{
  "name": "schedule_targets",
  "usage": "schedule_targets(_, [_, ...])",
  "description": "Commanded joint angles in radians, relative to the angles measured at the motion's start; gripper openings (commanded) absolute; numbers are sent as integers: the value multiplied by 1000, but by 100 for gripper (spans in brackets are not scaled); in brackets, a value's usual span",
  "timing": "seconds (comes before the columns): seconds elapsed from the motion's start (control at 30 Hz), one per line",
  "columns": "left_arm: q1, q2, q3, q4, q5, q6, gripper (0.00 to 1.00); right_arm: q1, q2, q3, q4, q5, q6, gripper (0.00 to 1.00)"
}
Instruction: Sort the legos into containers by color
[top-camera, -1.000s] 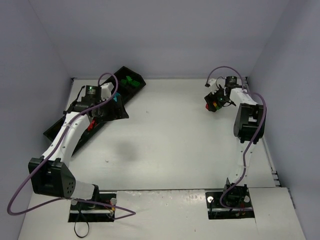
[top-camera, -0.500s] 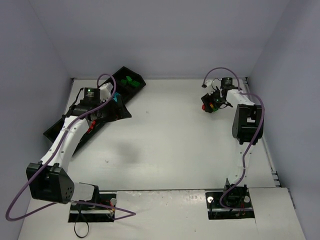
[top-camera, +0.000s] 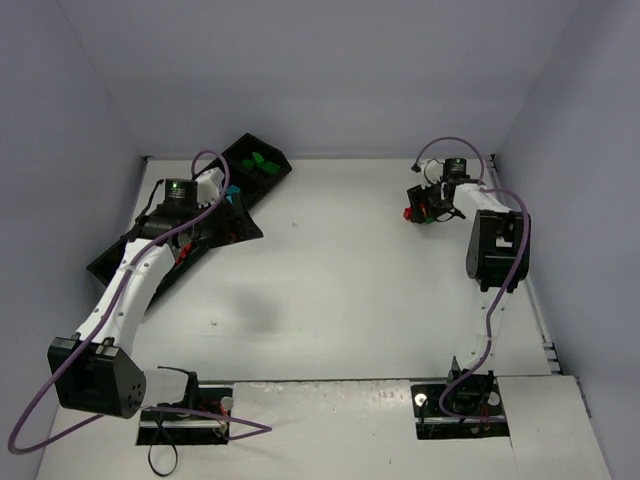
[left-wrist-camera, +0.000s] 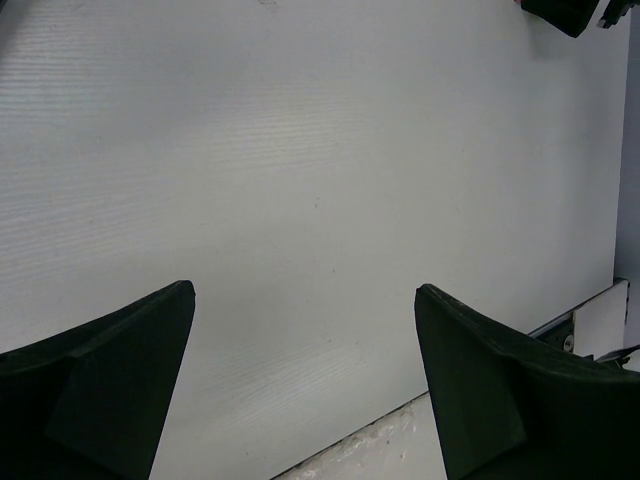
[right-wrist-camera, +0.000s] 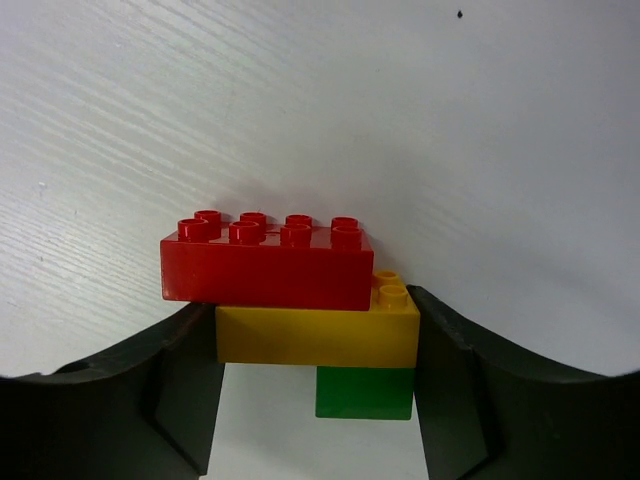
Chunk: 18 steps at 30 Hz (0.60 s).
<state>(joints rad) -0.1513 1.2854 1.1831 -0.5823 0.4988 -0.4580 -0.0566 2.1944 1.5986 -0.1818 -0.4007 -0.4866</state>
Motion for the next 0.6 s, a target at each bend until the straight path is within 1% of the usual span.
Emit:
schedule_targets(0.0, [-5,-38,15,44,23,-14,84,14,-47,-34,-1,62,29,44])
schedule_targets(0.03, [-5,-40,13,47,24,-19,84,17,-59,-40,2,60,26,35])
schedule_targets(0.07, [-5,-44,12,53,27,-21,84,24,-67,-51,7,56,22,18])
schedule_targets(0.13, [-5,-44,13,62,30,-31,84,37,-112,-96,25,34,-6,0])
schedule_targets(0.23, [-5,-43,23,71,49,-41,84,96,-214,-189,71,1,-40,0])
schedule_targets(0.27, [-7,-37,30,72,72,-41,84,118,-246,-219,112,-9,-47,0])
schedule_targets(0.3, [-7,-34,36,70,87,-41,84,168,-316,-251,139,-10,-62,0])
schedule_targets(0.33, [-7,-23,42,68,99,-41,84,193,-356,-316,165,-23,-66,0])
schedule_targets(0.37, [-7,-18,53,65,113,-41,84,222,-390,-347,221,-38,-67,0])
schedule_targets(0.4, [-8,-15,59,62,145,-41,84,277,-462,-374,244,-47,-63,0])
schedule_targets(0.43, [-10,-11,62,61,159,-42,84,306,-496,-423,261,-53,-61,0])
schedule_targets(0.47, [-11,-6,70,62,174,-45,84,336,-556,-443,290,-64,-60,0])
schedule_targets(0.5, [-16,-3,73,64,211,-51,84,392,-583,-462,301,-72,-53,0])
schedule_targets(0.57, [-30,3,82,64,260,-59,84,451,-655,-505,332,-82,-46,0])
